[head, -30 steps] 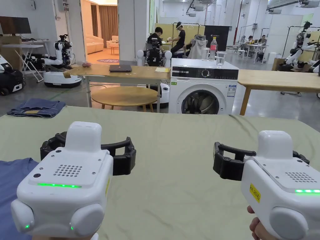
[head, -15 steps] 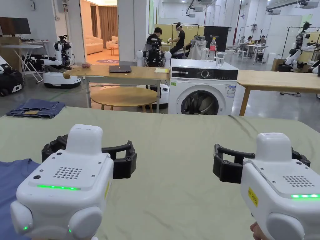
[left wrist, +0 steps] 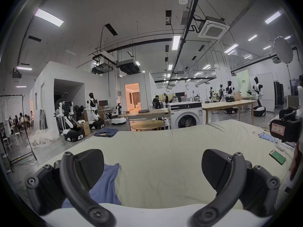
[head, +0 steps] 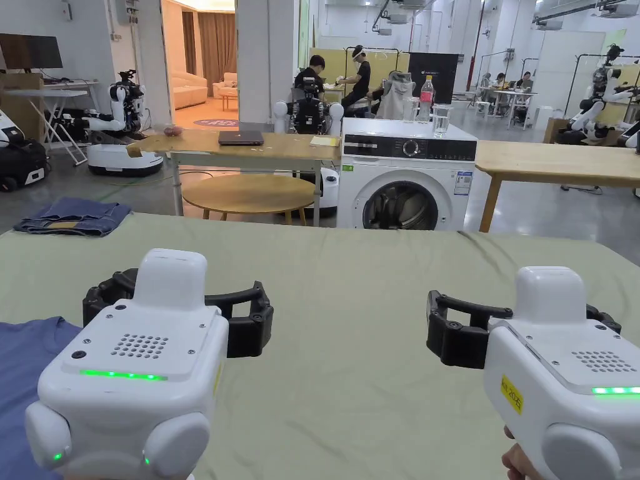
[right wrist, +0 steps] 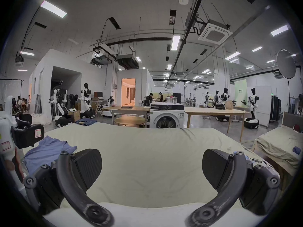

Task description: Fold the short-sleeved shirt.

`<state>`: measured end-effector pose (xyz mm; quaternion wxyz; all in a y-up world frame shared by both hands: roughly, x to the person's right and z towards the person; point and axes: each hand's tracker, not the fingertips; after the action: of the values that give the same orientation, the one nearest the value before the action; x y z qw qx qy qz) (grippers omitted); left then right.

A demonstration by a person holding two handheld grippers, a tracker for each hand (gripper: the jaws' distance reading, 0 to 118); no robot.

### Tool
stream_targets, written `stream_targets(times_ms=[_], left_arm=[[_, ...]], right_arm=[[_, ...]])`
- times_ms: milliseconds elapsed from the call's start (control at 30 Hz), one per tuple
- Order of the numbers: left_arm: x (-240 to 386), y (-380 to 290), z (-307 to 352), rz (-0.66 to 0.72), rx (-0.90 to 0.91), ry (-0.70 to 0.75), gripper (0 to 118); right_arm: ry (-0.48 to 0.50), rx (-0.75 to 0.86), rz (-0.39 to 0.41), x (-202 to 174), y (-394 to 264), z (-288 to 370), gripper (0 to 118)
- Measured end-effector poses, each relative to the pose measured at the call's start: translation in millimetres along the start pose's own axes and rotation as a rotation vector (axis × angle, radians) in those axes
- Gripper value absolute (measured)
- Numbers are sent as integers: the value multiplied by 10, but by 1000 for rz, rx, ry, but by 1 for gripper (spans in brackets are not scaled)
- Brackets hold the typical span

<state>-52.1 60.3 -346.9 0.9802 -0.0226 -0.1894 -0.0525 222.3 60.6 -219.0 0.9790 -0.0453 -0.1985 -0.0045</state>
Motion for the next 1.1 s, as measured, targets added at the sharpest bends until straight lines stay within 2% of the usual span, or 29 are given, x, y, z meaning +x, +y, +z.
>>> stream_targets(times_ms=[367,400,433,467,500,533,567,600,867,1000,1100], left_arm=[[16,0,16,-21,20,-1,117],[20,1,23,-22,21,2,116],[18,1,28,-21,23,2,113],[13,2,38,-15,24,3,78],[11,12,45,-15,20,-10,25],[9,28,33,-16,3,-31,0],[-6,12,31,-8,-19,-43,0],[-58,-16,48,40,5,-47,0],[-159,41,42,50,-13,-12,0],[-477,87,266,39,-7,62,0],[-914,149,485,-13,-27,179,0]], right_arm=[[-26,1,11,-3,-12,-8,118],[-28,-1,18,-5,-13,-4,110],[-38,6,29,-14,-19,12,93],[-59,8,53,-24,-16,27,59],[-62,5,63,-31,-16,27,19],[-80,10,66,-28,-23,27,0],[-115,20,55,-16,-61,40,0],[-100,33,46,-27,-74,45,0],[-70,23,49,-151,-50,97,0],[38,-23,34,-518,-51,32,0],[155,-20,50,-1041,-16,-19,0]])
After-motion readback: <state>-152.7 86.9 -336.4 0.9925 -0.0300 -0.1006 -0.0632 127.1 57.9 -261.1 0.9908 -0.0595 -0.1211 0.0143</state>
